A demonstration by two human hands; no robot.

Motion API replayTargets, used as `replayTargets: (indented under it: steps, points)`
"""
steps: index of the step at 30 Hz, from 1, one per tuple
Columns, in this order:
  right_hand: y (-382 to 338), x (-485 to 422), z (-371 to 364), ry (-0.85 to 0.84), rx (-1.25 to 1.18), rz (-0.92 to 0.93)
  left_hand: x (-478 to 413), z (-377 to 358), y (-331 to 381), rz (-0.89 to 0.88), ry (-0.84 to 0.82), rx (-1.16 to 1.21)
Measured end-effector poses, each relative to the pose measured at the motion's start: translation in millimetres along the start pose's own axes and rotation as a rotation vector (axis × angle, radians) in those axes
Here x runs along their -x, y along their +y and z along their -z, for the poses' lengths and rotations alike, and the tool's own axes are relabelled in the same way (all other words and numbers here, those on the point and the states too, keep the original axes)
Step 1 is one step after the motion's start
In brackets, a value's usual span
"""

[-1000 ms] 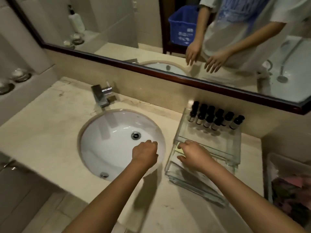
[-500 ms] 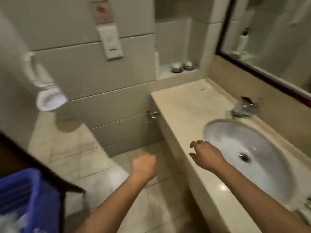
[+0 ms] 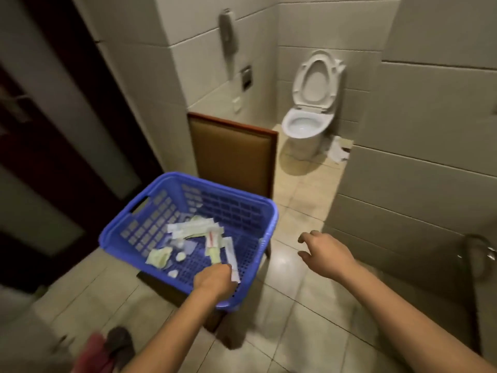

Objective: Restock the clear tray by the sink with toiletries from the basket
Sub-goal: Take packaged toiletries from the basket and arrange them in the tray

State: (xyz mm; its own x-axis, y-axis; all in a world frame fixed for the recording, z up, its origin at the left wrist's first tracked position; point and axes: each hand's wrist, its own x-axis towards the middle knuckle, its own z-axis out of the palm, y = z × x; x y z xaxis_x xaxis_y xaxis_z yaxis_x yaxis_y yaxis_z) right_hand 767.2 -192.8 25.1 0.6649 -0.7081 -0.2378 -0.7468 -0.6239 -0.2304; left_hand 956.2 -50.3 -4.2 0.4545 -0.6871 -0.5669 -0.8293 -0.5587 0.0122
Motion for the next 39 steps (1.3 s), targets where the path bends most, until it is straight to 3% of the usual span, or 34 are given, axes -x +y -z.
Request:
replayTargets:
  steps: [9, 18, 23, 28, 39]
  points:
    - [-89, -95, -20, -0.188, 0.119, 0.282, -2, -24, -101, 0.287, -0.052, 0.275]
    - [-81, -213, -39, -0.371, 0.180, 0.359, -76, -5, -131, 0.438, -0.075, 0.392]
    - [-85, -266, -75, -0.473, 0.183, 0.334, -144, -2, -139, 0.456, -0.065, 0.466]
    - [-101, -301, -115, -0.630, 0.195, 0.312, -207, -17, -150, 0.438, -0.159, 0.495]
    - [-131, -381, -254, -0.591, 0.007, 0.015, -353, -112, -172, 0.392, -0.256, 0.499]
